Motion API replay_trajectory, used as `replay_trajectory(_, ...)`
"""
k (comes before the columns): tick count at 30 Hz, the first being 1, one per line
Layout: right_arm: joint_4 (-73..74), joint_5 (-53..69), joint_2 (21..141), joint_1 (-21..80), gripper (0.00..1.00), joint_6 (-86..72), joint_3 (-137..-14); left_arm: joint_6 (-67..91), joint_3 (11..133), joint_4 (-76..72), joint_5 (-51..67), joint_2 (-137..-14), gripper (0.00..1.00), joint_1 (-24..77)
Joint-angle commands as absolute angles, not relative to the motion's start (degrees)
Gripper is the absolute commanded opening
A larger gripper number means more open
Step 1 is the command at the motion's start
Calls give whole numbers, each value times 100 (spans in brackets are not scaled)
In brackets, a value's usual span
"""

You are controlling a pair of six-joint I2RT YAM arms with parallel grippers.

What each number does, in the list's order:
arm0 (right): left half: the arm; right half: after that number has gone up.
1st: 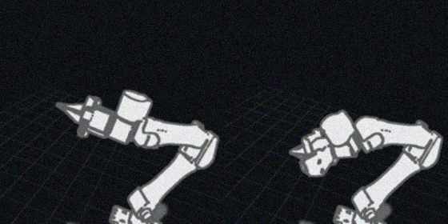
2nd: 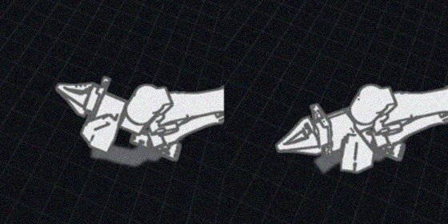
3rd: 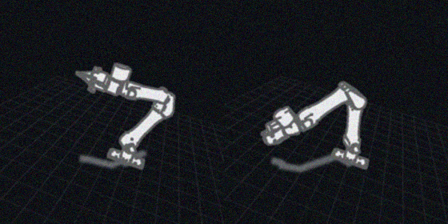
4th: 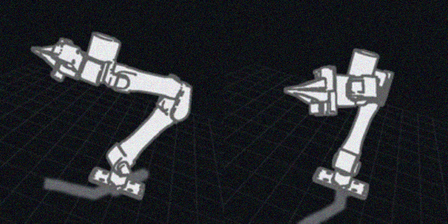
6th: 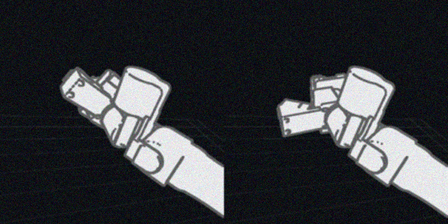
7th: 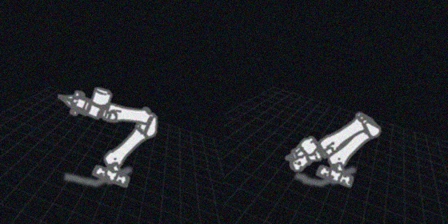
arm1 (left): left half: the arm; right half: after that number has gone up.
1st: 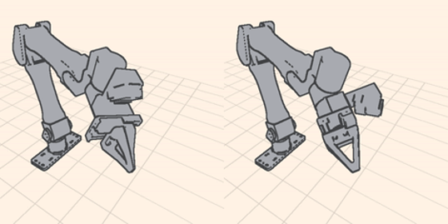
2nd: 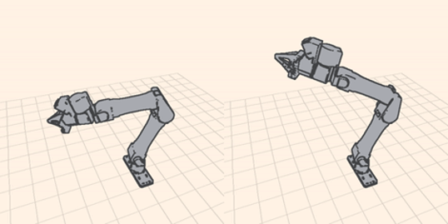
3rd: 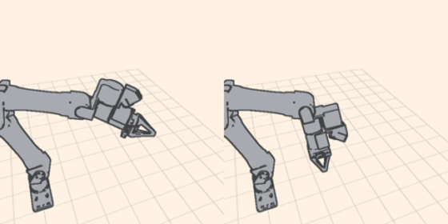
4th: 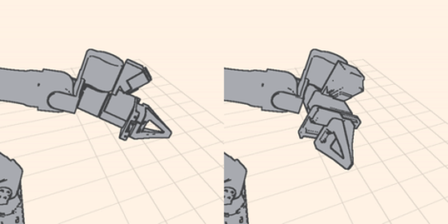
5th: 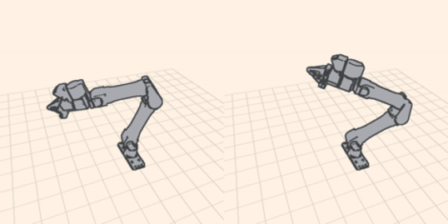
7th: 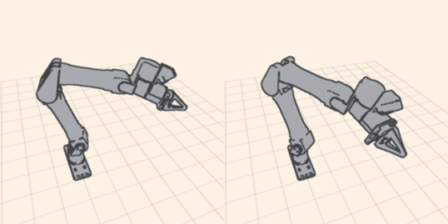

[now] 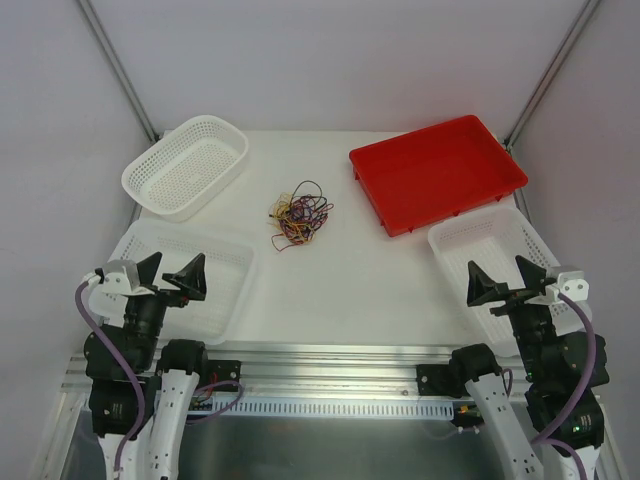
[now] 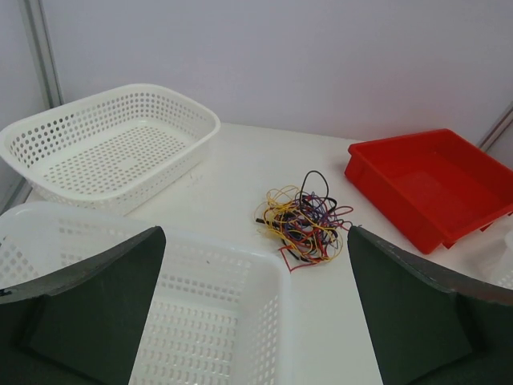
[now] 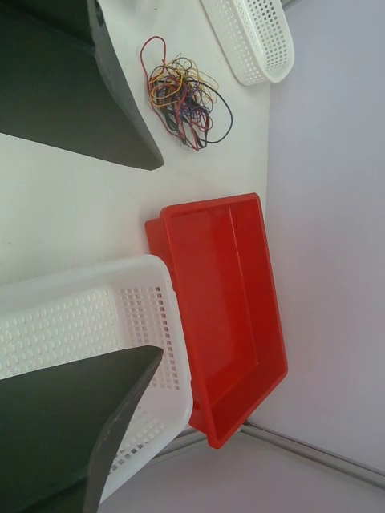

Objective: Untangle the cables

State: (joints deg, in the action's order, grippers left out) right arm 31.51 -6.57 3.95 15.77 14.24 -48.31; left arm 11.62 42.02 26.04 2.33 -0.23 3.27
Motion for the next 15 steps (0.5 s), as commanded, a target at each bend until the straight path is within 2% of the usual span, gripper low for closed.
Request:
replay_trajectory(1, 2936, -519, 527, 1600, 97, 1433, -4984, 1353, 4122, 2470, 141, 949, 99, 290)
replay_trajectory(6, 2795, 95, 756, 1600, 97, 1232, -4817, 1397, 4017, 2470, 97, 949, 99, 290)
replay_trajectory(15, 2761, 474, 1519, 1600, 97, 783, -4711, 2214, 3543, 2452, -185, 818, 99, 290)
